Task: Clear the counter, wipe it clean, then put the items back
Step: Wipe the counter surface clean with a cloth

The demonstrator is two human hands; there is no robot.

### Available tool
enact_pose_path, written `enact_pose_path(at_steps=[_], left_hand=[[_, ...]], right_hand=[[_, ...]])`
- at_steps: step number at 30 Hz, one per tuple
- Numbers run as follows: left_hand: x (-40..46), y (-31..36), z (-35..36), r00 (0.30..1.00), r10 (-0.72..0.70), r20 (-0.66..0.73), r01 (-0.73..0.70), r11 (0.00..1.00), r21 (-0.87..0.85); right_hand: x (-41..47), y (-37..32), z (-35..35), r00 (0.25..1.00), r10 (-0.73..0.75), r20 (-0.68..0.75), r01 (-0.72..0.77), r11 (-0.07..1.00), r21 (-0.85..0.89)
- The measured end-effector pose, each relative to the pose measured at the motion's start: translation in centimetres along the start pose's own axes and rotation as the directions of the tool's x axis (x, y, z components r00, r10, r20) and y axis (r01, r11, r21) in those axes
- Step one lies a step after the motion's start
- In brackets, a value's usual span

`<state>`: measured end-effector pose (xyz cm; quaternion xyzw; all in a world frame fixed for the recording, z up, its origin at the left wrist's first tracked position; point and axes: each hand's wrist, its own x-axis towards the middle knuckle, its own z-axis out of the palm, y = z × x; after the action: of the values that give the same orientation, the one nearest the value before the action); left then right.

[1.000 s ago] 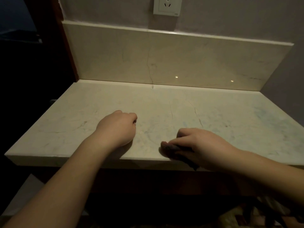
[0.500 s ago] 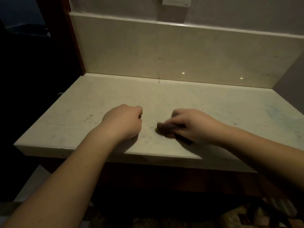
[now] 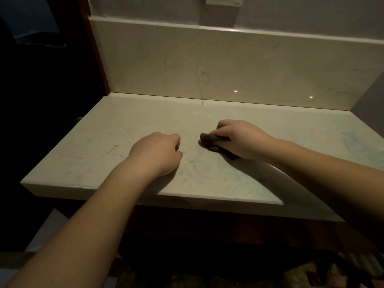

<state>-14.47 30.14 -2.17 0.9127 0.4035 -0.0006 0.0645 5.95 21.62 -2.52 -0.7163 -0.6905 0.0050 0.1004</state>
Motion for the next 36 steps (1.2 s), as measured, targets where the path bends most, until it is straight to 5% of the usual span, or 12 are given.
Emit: enact_pose_path(at_steps=[4,11,17,25,36], left_hand=[[0.0,-0.2,0.0,1.000,0.007,0.006,-0.007,1.000,0.008],[0.1,0.1,-0.1,1.000,0.011,-0.001,-0.011,1.000,0.024],[0.2,0.8,-0.2,1.000,0.007,-0.011,-0.006,0.998,0.067],[0.4,1.0,-0.1,1.000,0.015,-0.005,-0.014,0.995,0.099],[0.3,1.6,-0.1,1.000,-0.025,-0.014,0.026,0.995,0.099]], right_hand=[[-5.7,-2.0,-0.6,0.977,-0.207,0.056,0.204,0.977,0.052],[-8.0,-2.8,-0.9,0.945,-0.303,0.125,0.291,0.951,0.107],[-2.0,-2.6,0.0,0.988,-0.144,0.060,0.143,0.990,0.020],[-8.2,-2.5,-0.9,0.955,-0.266,0.134,0.257,0.963,0.085],[8.3,5.0,0.9,0.991,0.127,-0.048,-0.130,0.988,-0.077]])
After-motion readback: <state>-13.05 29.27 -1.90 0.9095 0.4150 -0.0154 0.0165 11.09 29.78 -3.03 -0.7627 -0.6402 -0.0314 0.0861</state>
